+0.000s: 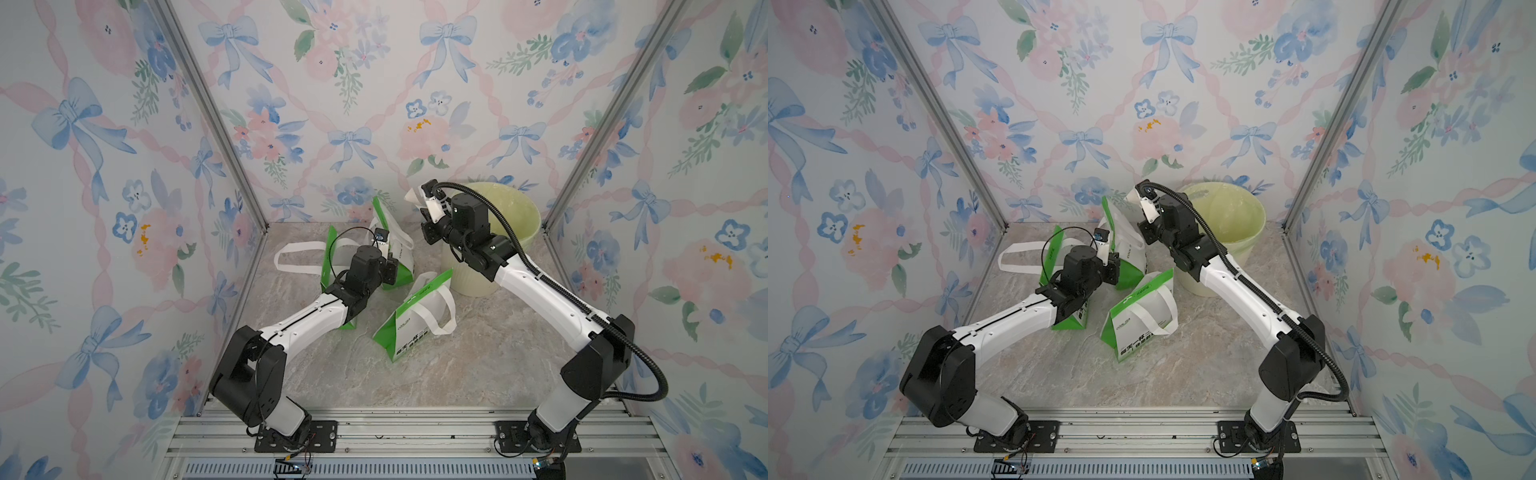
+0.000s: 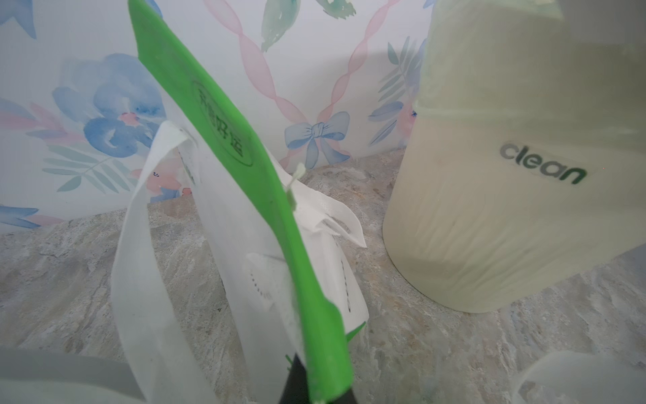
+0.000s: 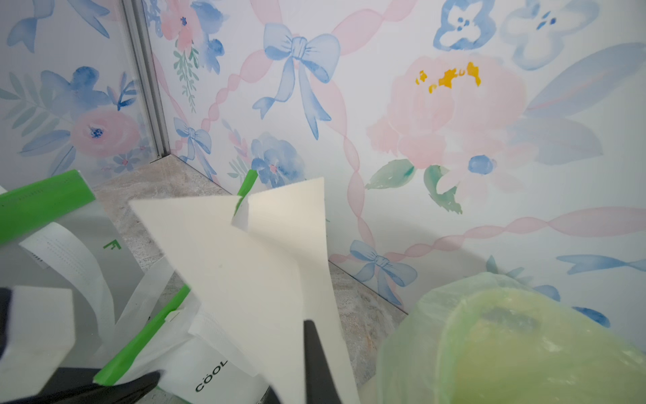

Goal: Shred takeout receipts and throw away
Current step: Tear off the takeout receipt from the takeout bag, then place the takeout bag at the center of the board.

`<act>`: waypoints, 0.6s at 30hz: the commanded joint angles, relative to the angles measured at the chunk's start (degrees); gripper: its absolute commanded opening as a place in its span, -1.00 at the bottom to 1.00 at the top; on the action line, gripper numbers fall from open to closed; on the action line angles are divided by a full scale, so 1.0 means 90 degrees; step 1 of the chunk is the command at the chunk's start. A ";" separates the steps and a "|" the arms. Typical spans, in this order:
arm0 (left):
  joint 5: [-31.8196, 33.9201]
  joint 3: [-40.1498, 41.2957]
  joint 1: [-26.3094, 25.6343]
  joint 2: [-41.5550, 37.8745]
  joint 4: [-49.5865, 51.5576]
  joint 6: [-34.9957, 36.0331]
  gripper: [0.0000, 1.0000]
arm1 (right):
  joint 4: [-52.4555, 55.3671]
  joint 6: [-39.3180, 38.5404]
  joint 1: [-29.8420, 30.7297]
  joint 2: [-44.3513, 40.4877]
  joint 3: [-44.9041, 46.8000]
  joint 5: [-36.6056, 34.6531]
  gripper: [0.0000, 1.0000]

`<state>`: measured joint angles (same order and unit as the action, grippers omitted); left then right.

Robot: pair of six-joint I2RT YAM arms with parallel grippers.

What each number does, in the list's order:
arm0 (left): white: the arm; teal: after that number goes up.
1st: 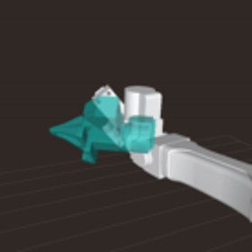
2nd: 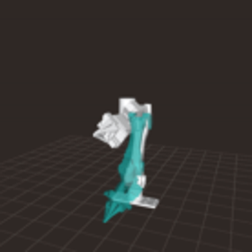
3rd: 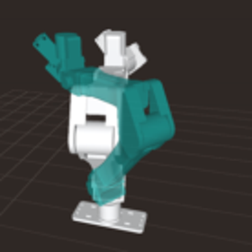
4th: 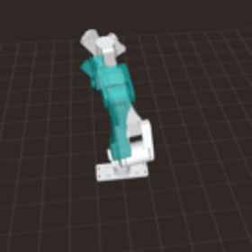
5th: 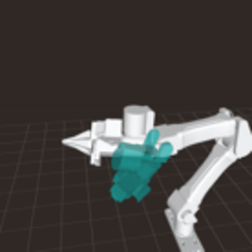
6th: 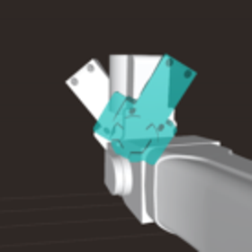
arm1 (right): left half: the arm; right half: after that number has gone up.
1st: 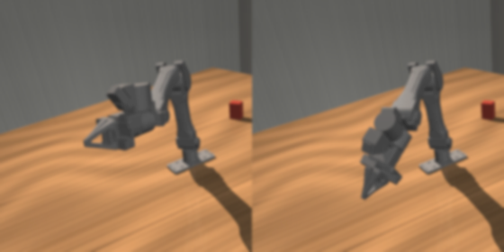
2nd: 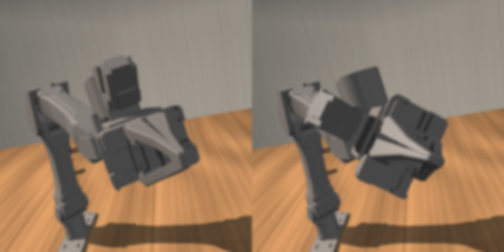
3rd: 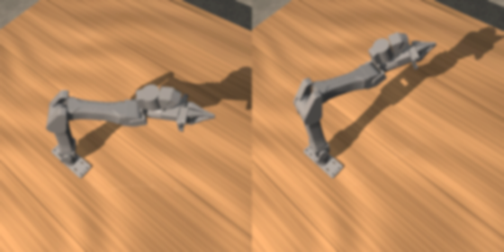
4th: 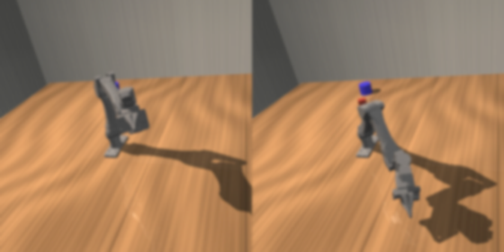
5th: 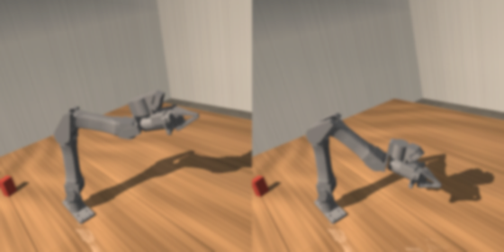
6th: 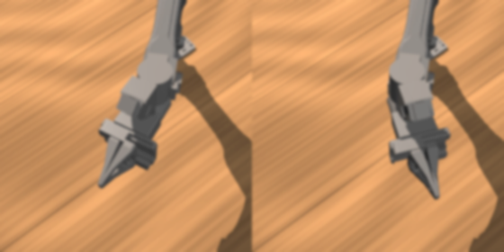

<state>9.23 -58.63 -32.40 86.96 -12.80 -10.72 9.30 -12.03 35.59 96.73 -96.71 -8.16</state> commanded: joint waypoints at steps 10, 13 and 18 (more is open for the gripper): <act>0.0040 -0.0235 0.0090 0.0016 0.0406 0.0056 -0.95 | -0.0018 0.0254 -0.0039 -0.0744 0.0323 0.0095 -1.00; 0.0028 -0.0324 0.0092 0.0083 0.0450 0.0050 -0.64 | 0.0042 0.0282 -0.0039 -0.0991 0.0571 0.0069 -1.00; -0.0059 -0.0484 0.0085 0.0114 0.0465 0.0025 -0.34 | 0.0271 0.0335 -0.0034 -0.1363 0.0846 0.0057 -1.00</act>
<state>9.21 -61.14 -31.92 87.22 -9.80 -10.81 9.74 -10.24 35.59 86.41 -90.50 -7.70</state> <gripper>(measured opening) 0.313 0.047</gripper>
